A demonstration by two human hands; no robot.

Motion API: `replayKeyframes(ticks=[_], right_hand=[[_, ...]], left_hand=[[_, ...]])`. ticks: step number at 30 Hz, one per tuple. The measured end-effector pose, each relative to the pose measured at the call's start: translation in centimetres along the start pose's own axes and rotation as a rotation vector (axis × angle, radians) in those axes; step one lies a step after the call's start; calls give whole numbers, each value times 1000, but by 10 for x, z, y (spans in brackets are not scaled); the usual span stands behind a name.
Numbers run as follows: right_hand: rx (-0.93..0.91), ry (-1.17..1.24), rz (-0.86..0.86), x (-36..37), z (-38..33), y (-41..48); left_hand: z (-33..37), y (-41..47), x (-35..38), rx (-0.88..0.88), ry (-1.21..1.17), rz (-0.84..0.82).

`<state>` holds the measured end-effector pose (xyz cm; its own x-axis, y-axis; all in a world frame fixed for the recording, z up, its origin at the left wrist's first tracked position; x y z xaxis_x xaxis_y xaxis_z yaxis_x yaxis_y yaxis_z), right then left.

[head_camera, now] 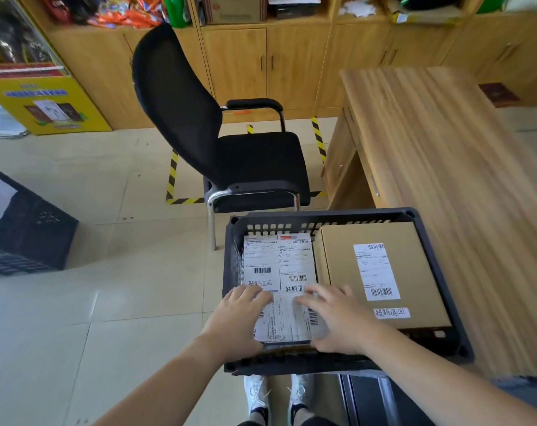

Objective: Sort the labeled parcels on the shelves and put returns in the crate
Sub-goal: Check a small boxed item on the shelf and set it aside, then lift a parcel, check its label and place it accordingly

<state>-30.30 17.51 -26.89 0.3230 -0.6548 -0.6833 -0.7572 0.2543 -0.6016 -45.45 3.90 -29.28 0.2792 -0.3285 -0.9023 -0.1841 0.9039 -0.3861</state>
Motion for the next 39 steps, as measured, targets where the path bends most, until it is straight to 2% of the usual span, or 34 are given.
replayKeyframes(ticks=[6,10,20,26,32,34,39], right_hand=[[-35,-15,-9,24,4,20],[-56,-25,27,41,10,31],[-73,-29,60,48,8,38],[-44,-12,25,37,2,34],[11,106,149,-28,-8,18],[30,175,233,-63,-13,10],[33,168,522,-154,-17,-16]], left_hand=[[2,7,27,-2,170,-120],[7,10,40,-45,170,-203],[6,9,46,-115,75,-142],[8,11,42,-99,20,-184],[6,29,-25,-134,-91,-64],[5,39,-64,-161,-110,2],[16,54,-173,-194,-110,188]])
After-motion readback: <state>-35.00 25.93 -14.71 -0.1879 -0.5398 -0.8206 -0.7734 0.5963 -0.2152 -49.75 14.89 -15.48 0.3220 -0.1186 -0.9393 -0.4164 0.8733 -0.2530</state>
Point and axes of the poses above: each hand's wrist, its own y-axis towards the middle knuckle, its own x-axis out of the palm, z = x × y, the point moved 5 cm from there along y, towards the middle knuckle, and after that the axes turned 7 degrees about y, right-handed, at the moved point
